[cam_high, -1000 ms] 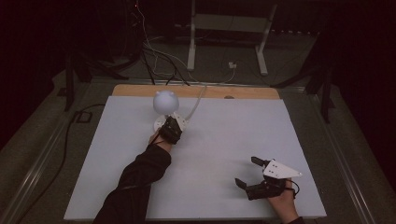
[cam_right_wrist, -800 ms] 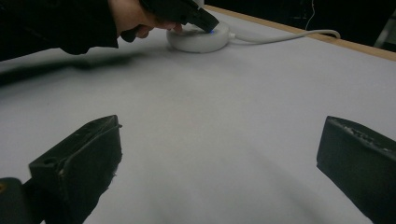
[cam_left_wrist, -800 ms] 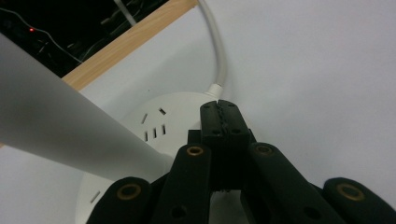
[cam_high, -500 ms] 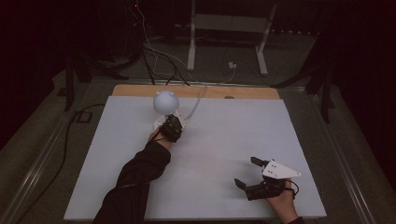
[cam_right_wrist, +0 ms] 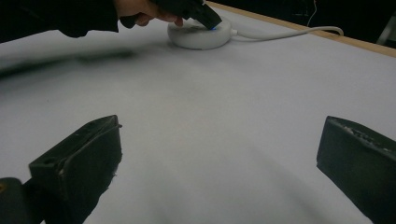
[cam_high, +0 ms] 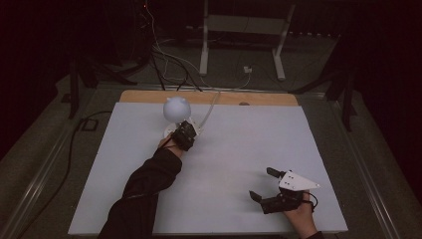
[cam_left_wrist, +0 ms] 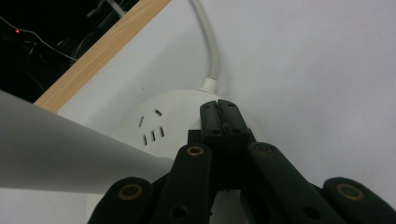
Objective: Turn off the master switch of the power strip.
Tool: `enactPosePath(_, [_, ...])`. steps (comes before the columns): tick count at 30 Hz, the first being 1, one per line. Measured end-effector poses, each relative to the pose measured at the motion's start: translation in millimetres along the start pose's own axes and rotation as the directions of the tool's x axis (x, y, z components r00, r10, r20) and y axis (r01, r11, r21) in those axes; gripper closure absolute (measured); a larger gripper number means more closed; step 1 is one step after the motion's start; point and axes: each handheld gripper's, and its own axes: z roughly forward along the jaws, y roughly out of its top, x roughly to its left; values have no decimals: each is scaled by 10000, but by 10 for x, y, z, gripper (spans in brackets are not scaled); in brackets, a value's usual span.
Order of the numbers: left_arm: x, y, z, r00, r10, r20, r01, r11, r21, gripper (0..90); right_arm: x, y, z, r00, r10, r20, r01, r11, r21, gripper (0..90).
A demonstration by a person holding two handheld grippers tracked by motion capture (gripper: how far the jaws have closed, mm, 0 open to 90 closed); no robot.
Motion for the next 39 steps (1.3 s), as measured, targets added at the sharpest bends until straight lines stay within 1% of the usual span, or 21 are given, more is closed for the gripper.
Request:
enactPosePath(4, [-6,6,0,10000,39,-43,-39,10000,26,900,-3,-1,0,10000,23,3,-23,10000,-7,0])
enactPosePath(9, [11,9,1,9998,-160,68,160,9999,11,900,-2,-1,2,10000,7,16,-7,10000,8,0])
enactPosePath(12, [-2,-4,12,9996,-63,-288,59,9999,-130,900,-4,-2,3,10000,9,17,-9,10000,15,0])
enactPosePath(13, [19,2,0,9991,-294,-290,288,9994,-206,900,-4,-2,3,10000,1,21,-1,10000,19,0])
enactPosePath(14, [31,4,-6,9993,-373,-68,371,9989,-278,900,-4,-2,1,10000,6,22,-6,10000,13,0])
enactPosePath(15, [29,9,-7,9995,-319,-19,318,9991,-271,900,-5,-2,-1,10000,15,31,-15,10000,2,0])
enactPosePath(16, [33,10,-14,9992,-391,100,394,9986,-357,900,-9,-3,-2,10000,10,37,-10,10000,-12,0])
enactPosePath(17, [32,12,-25,9988,-461,163,468,9978,-470,900,-13,-3,-2,10000,26,39,-26,10000,-22,0])
enactPosePath(18, [32,18,-49,9987,-500,84,504,9972,-560,900,-15,-3,-3,10000,48,40,-48,10000,-28,0])
enactPosePath(20, [49,38,-100,9970,-712,292,732,9944,-762,900,-19,-4,-7,10000,32,55,-32,10000,-29,0])
enactPosePath(21, [55,48,-127,9965,-797,251,816,9929,-863,900,-19,-3,-9,10000,47,59,-47,10000,-36,0])
enactPosePath(23, [71,67,-173,9952,-899,382,932,9911,-950,900,-17,-1,-12,10000,36,66,-36,10000,-37,0])
enactPosePath(25, [90,80,-214,9926,-984,718,1054,9894,-999,900,-12,1,-12,10000,19,62,-19,10000,-53,0])
enactPosePath(28, [98,100,-272,9879,-1140,1056,1250,9866,-1048,900,-11,3,-12,10000,20,66,-20,10000,-62,0])
enactPosePath(30, [89,109,-306,9863,-1190,1146,1311,9858,-1050,895,-15,2,-13,10000,26,55,-25,10000,-59,0])
enactPosePath(31, [84,112,-322,9863,-1159,1173,1285,9860,-1063,854,-15,3,-13,10000,36,64,-35,10000,-65,0])
enactPosePath(34, [70,121,-380,9827,-1125,1474,1291,9857,-1085,811,-15,6,-18,10000,31,68,-31,9999,-113,0])
enactPosePath(35, [62,126,-399,9800,-1192,1597,1385,9836,-1159,754,-14,7,-19,10000,27,75,-27,9999,-114,0])
enactPosePath(36, [59,129,-420,9780,-1175,1722,1385,9836,-1155,701,-13,6,-18,10000,35,68,-34,9999,-106,0])
enactPosePath(38, [56,133,-460,9715,-1260,2007,1520,9811,-1198,601,-13,6,-14,10000,41,62,-41,9999,-94,0])
enactPosePath(39, [55,135,-479,9693,-1319,2076,1594,9797,-1216,572,-12,6,-13,10000,42,60,-42,9999,-92,0])
